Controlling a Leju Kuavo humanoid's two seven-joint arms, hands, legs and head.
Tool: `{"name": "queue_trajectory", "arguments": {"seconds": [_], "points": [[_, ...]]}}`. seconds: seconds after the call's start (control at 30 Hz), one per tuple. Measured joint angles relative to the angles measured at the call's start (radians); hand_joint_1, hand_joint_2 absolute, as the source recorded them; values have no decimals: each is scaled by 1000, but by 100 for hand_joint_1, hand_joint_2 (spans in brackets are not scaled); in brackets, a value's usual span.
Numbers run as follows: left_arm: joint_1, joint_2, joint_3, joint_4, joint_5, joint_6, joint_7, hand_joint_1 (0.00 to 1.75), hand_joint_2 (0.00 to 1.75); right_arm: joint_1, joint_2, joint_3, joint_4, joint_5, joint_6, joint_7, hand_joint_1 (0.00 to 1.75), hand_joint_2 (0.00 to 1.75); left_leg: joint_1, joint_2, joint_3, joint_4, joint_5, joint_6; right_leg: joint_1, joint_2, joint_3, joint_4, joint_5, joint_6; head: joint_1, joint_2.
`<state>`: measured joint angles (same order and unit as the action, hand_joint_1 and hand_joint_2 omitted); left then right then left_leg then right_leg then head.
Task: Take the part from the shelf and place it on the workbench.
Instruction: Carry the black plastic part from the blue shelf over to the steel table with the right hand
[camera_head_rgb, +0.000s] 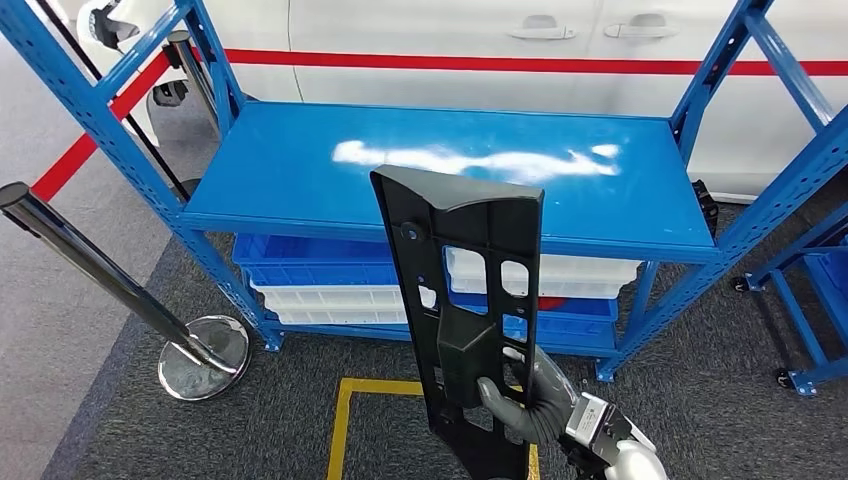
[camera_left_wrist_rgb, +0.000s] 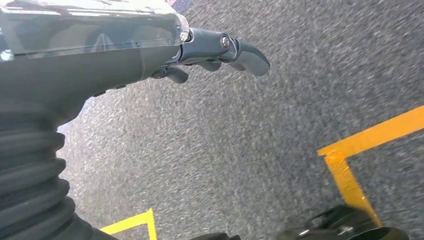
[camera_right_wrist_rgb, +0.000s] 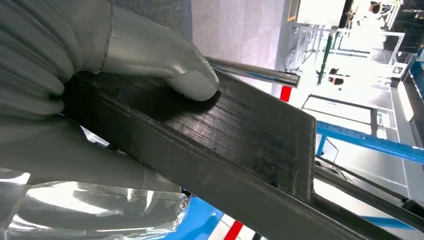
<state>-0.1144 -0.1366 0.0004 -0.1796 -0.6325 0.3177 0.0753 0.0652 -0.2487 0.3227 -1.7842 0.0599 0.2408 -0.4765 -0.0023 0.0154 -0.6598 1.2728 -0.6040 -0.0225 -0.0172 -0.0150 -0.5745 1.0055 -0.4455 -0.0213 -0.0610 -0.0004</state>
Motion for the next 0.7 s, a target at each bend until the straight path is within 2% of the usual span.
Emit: {"name": "queue_trajectory", "arguments": {"seconds": [0.03, 0.07, 0.1, 0.13, 0.17, 0.2, 0.23, 0.3, 0.33, 0.37, 0.4, 0.43, 0.47, 0.5, 0.53, 0.57, 0.6, 0.63, 0.67, 0.7], "points": [[0, 0, 0, 0, -2, -1, 2, 0, 175, 0, 0, 0, 0, 0, 1, -1, 175, 175, 0, -1, 15, 12, 14, 2, 2, 1, -16, 1, 12, 1, 0, 0], [0, 0, 0, 0, -4, -2, 4, 0, 175, 0, 0, -1, 0, 0, 2, -1, 175, 175, 0, -2, 46, -10, 43, 6, 3, 3, -31, 1, 23, 3, 0, 0], [1, 0, 0, 0, -6, -3, 5, 0, 175, 0, 0, -2, -1, 0, 2, -1, 175, 175, -1, -6, 92, -63, 70, 12, 4, 5, -44, 2, 34, 5, 0, 0], [3, 0, 0, 0, -7, -4, 6, 0, 175, 0, 0, -2, -4, 0, 3, -1, 175, 175, -2, -11, 147, -138, 82, 19, 6, 7, -55, 3, 45, 8, 0, 0], [5, 1, 0, 0, -8, -4, 6, 0, 175, 0, 0, -4, -7, 0, 3, -2, 175, 175, -4, -16, 197, -215, 79, 25, 8, 9, -63, 3, 56, 12, 0, 0], [8, 1, 0, 0, -8, -4, 7, 0, 175, -1, 0, -5, -10, 0, 3, -2, 175, 175, -7, -20, 231, -272, 69, 30, 8, 9, -68, 3, 66, 16, 0, 0], [11, 1, 0, 0, -8, -4, 7, 0, 175, -1, 0, -6, -12, 0, 3, -3, 175, 175, -10, -21, 247, -306, 61, 34, 8, 9, -73, 0, 78, 22, 0, 0], [14, 1, 0, 0, -8, -4, 7, 0, 175, 0, 0, -8, -13, 0, 3, -4, 175, 175, -10, -19, 237, -320, 75, 44, 5, 11, -79, -5, 92, 34, 0, 0], [15, 1, 0, 0, -8, -5, 7, 0, 175, 1, 0, -9, -13, 0, 3, -4, 175, 175, -9, -16, 227, -323, 87, 51, 4, 12, -85, 3, 78, 39, 0, 0], [15, 1, 0, 1, -8, -5, 7, 0, 175, 1, 2, -11, -13, 0, 3, -4, 175, 175, -6, -13, 216, -325, 101, 58, 3, 12, -94, 28, 42, 43, 0, 0], [15, 0, 0, 1, -8, -5, 7, 0, 175, 2, 4, -12, -13, 0, 3, -4, 175, 175, -5, -9, 203, -325, 114, 63, 1, 13, -107, 75, -13, 45, 0, 0], [15, 0, 0, 1, -8, -5, 6, 0, 175, 3, 6, -14, -13, 0, 3, -4, 175, 175, -6, -7, 187, -322, 126, 66, 0, 13, -121, 139, -69, 47, 0, 0], [15, 0, 0, 1, -9, -6, 6, 0, 175, 3, 8, -15, -13, 0, 3, -4, 175, 175, -6, -4, 170, -319, 137, 68, -1, 13, -133, 208, -109, 50, 0, 0], [14, 0, 0, 1, -9, -7, 5, 0, 175, 4, 9, -16, -13, 0, 3, -4, 175, 175, -6, -3, 152, -313, 148, 67, -2, 13, -137, 263, -122, 53, 0, 0], [12, 0, 0, 1, -10, -8, 5, 0, 175, 5, 10, -17, -13, 0, 3, -4, 175, 175, -7, -2, 133, -307, 158, 65, -3, 13, -129, 291, -110, 55, 0, 0], [11, 0, 0, 1, -11, -8, 5, 0, 175, 6, 10, -17, -13, 0, 3, -4, 175, 175, -6, -1, 113, -298, 167, 63, -4, 12, -104, 282, -81, 55, 0, 0], [10, 0, 0, 1, -13, -8, 5, 0, 175, 6, 10, -17, -14, 0, 3, -4, 175, 175, -6, -1, 94, -288, 174, 60, -5, 11, -62, 241, -53, 55, 0, 0], [8, 0, 0, 0, -14, -8, 5, 0, 175, 6, 10, -17, -15, 0, 3, -4, 175, 175, -7, -1, 77, -277, 179, 56, -6, 8, -10, 174, -45, 53, 0, 0], [8, 1, 0, 0, -15, -9, 5, 0, 175, 6, 10, -17, -17, 0, 3, -4, 175, 175, -8, -1, 64, -267, 184, 52, -4, 6, 41, 102, -53, 49, 0, 0], [9, 1, 0, 0, -15, -9, 5, 0, 175, 6, 10, -18, -20, 0, 3, -4, 175, 175, -10, 0, 55, -259, 189, 48, -1, 3, 76, 47, -69, 44, 0, 0]]}}
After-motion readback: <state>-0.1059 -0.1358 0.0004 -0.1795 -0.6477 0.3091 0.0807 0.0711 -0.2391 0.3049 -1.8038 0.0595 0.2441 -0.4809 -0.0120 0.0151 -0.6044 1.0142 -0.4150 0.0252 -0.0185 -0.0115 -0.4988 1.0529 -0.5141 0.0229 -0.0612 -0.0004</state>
